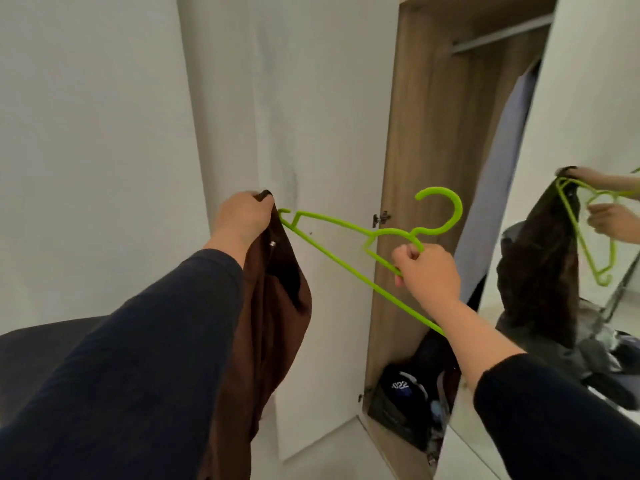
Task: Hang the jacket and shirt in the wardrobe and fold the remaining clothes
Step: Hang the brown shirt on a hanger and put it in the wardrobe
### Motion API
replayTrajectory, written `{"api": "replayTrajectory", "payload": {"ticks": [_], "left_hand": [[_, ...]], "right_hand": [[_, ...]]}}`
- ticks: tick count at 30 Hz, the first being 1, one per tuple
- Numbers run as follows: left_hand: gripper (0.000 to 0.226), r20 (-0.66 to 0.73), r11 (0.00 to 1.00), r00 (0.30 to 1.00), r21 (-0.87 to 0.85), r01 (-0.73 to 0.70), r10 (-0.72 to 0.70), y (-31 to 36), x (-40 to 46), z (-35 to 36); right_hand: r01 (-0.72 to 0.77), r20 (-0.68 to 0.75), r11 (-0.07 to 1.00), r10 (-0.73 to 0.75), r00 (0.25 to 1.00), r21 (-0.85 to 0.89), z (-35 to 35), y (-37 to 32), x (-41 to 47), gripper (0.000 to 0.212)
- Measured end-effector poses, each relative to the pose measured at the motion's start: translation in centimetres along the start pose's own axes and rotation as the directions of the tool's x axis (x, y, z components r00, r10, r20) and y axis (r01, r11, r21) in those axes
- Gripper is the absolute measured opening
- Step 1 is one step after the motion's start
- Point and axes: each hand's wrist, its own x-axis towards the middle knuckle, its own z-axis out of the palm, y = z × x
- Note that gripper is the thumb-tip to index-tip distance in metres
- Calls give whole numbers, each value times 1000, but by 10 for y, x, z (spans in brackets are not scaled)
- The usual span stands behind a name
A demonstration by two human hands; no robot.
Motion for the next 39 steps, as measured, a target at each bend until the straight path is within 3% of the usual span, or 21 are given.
{"api": "replayTrajectory", "payload": {"ticks": [5,10,18,22,26,29,34,39], "left_hand": [[35,-36,982,991,145,-123,129,32,-7,29],[38,5,982,989,117,-146,146,57,-15,49],[28,262,879,906,262,-398,333,85,-35,77],[35,350,891,862,135,-434,367,93,-43,91],[31,385,903,820,-106,-417,424,124,-59,114],[34,416,854,747,-267,-446,519,144,-69,128],[49,500,859,699,-275,-432,512,150,-77,131],[33,403,768,658,-416,-487,636,136,-78,133]], "right_hand": [[-24,-91,999,21,996,-29,-42,28,15,43],[-44,-81,984,31,996,-172,-53,39,20,38],[52,10,967,-51,999,-248,-70,46,32,36],[78,11,961,-78,997,-266,-79,45,41,39],[22,12,966,-20,1000,-258,-58,48,35,37],[34,4,969,-35,999,-246,-53,46,37,37],[92,10,969,-92,996,-231,-58,39,46,35],[149,-6,977,-152,988,-155,-60,43,51,41]]}}
